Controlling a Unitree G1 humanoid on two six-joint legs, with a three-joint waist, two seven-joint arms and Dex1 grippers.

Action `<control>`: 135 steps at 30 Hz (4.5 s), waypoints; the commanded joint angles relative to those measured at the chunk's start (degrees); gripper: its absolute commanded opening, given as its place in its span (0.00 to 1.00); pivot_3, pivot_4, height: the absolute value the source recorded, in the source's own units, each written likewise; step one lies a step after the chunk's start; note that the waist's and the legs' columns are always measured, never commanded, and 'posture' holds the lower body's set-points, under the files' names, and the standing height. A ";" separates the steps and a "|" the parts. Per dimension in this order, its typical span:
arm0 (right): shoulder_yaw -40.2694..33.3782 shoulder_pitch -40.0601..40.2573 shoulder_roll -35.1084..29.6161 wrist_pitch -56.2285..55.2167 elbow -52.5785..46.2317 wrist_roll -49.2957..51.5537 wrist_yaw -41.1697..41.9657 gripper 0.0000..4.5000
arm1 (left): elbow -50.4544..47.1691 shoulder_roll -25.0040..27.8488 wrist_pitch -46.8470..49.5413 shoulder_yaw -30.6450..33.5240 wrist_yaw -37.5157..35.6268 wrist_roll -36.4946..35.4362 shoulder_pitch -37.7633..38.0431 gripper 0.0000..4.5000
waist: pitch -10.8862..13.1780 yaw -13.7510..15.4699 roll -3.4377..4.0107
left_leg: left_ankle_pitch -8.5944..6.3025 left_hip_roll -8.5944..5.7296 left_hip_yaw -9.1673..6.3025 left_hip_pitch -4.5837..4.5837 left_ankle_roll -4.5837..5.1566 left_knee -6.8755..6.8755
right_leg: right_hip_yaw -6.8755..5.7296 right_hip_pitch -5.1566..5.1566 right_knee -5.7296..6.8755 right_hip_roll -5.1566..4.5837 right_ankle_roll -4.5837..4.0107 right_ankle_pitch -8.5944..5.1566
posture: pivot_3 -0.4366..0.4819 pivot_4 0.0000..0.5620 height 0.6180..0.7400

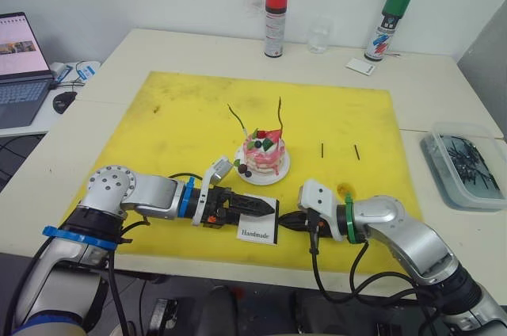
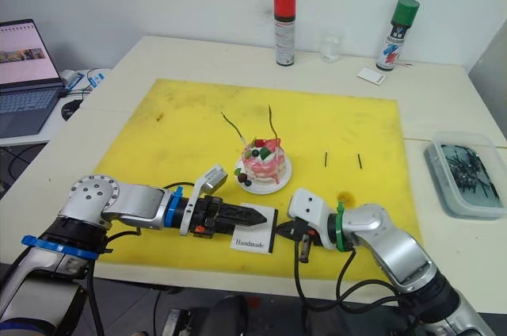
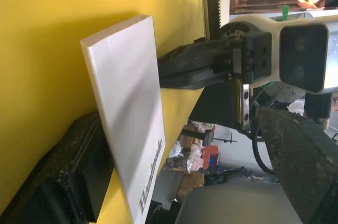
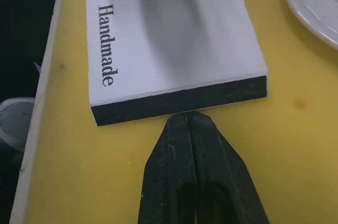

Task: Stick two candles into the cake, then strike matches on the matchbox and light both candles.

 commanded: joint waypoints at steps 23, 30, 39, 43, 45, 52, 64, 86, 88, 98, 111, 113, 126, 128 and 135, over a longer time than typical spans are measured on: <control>0.52 -2.21 2.38 -4.56 5.00 -1.34 -2.11 0.01 | -4.74 1.71 -1.18 -0.06 0.44 -0.47 3.03 1.00 | 0.00 0.00 0.00 | 0.00 -0.01 0.03 0.00 -0.01 0.00 | 0.02 -0.01 -0.01 -0.01 0.02 0.01 | 0.48 0.27 1.00; -1.71 -2.23 1.40 -4.52 5.54 0.09 -1.91 0.01 | -5.21 2.15 -1.66 0.15 1.19 -0.47 3.72 1.00 | 0.00 0.02 0.00 | 0.02 -0.01 0.03 0.00 -0.02 0.03 | 0.03 0.00 -0.01 -0.01 0.07 0.02 | 0.48 0.27 1.00; 0.34 -3.20 4.94 -4.71 6.78 -0.57 -3.01 0.01 | -5.89 2.51 -1.84 0.14 1.25 -0.47 3.99 1.00 | 0.00 -0.09 0.00 | 0.01 0.00 0.02 0.00 -0.03 0.01 | 0.03 -0.03 -0.01 0.00 0.06 0.02 | 0.48 0.27 1.00; -0.89 -3.92 5.08 -5.51 8.57 -0.70 -3.28 0.01 | -6.48 2.87 -1.98 0.14 1.07 -0.47 4.34 1.00 | 0.00 -0.12 0.00 | 0.01 0.00 0.04 0.01 -0.03 0.01 | 0.04 -0.03 -0.01 0.00 0.07 0.01 | 0.48 0.27 1.00; -1.55 -4.34 4.56 -6.09 9.29 -0.90 -3.22 0.01 | -6.61 2.93 -2.07 0.14 1.12 -0.47 4.45 1.00 | 0.00 -0.12 0.00 | 0.01 0.00 0.03 0.01 -0.02 0.01 | 0.04 -0.03 0.00 0.00 0.08 0.01 | 0.48 0.27 1.00; -4.27 -3.57 1.08 -6.73 8.61 -0.68 -2.93 0.00 | -6.31 3.18 -2.62 0.59 2.41 -0.47 4.85 0.86 | 0.00 0.00 0.00 | 0.02 -0.01 0.05 0.01 -0.03 0.02 | 0.06 -0.02 -0.02 -0.01 0.09 0.02 | 0.48 0.27 1.00; -7.96 -0.03 -2.79 -4.08 2.05 2.03 -2.96 0.00 | -6.84 2.04 -4.26 2.57 7.49 -0.47 7.20 0.03 | 0.00 0.00 0.00 | 0.00 -0.01 0.06 0.01 -0.05 -0.02 | 0.07 -0.04 -0.03 -0.01 0.05 0.00 | 0.48 0.27 1.00; -23.79 8.50 19.11 3.57 -12.15 -0.52 -40.52 0.30 | -35.81 1.94 -20.90 15.29 3.93 -0.47 25.86 0.00 | -0.02 -0.03 0.06 | -0.20 0.03 0.22 -0.03 -0.37 -0.13 | 0.21 -0.15 -0.11 -0.09 -0.06 -0.15 | 0.48 0.27 1.00; -20.15 7.65 20.07 -0.23 -9.50 -4.38 -42.89 0.44 | -38.66 3.02 -22.68 15.11 4.02 -0.47 27.09 0.00 | -0.02 -0.05 0.06 | -0.20 0.05 0.17 -0.02 -0.37 -0.12 | 0.18 -0.17 -0.08 -0.04 -0.11 -0.19 | 0.48 0.27 1.00; -16.56 3.80 25.91 -17.37 8.85 -13.94 -51.03 0.44 | -45.39 8.72 -29.06 14.23 3.85 -0.47 31.88 0.00 | -0.02 0.09 0.04 | -0.19 0.02 0.22 0.01 -0.35 -0.07 | 0.23 -0.15 -0.10 -0.05 -0.21 -0.27 | 0.48 0.27 1.00; -20.41 -1.22 31.22 -21.05 24.65 -15.73 -56.92 0.44 | -47.53 10.61 -32.64 13.19 2.84 -0.47 32.20 0.00 | -0.02 0.02 0.05 | -0.20 0.06 0.18 0.01 -0.36 -0.12 | 0.15 -0.12 -0.08 -0.04 -0.20 -0.23 | 0.48 0.27 1.00; -22.34 -1.98 32.20 -18.80 26.15 -15.35 -58.72 0.44 | -47.40 10.79 -32.90 13.21 2.88 -0.47 32.11 0.00 | -0.02 0.01 0.05 | -0.20 0.06 0.17 0.01 -0.35 -0.10 | 0.14 -0.11 -0.07 -0.04 -0.18 -0.21 | 0.48 0.27 1.00; -24.53 -2.65 34.51 -11.76 27.08 -13.67 -58.56 0.01 | -46.97 10.89 -33.48 12.47 2.69 -0.47 30.58 0.00 | -0.13 0.06 -0.11 | -0.14 0.03 0.03 0.12 -0.26 0.05 | 0.09 -0.10 -0.10 -0.05 -0.34 -0.27 | 0.48 0.27 1.00; -24.38 -3.10 34.57 -11.65 27.40 -13.66 -58.33 0.01 | -46.77 10.71 -33.60 12.15 2.73 -0.47 30.00 0.00 | -0.14 0.02 -0.12 | -0.14 0.04 0.02 0.12 -0.26 0.05 | 0.07 -0.10 -0.10 -0.05 -0.34 -0.26 | 0.48 0.27 1.00; -24.82 -3.47 34.14 -6.94 16.58 -9.38 -53.90 0.01 | -45.98 10.02 -33.80 10.48 3.80 -0.47 27.33 0.00 | -0.12 0.06 -0.09 | -0.14 0.04 0.03 0.11 -0.26 0.04 | 0.08 -0.08 -0.10 -0.05 -0.33 -0.26 | 0.48 0.27 1.00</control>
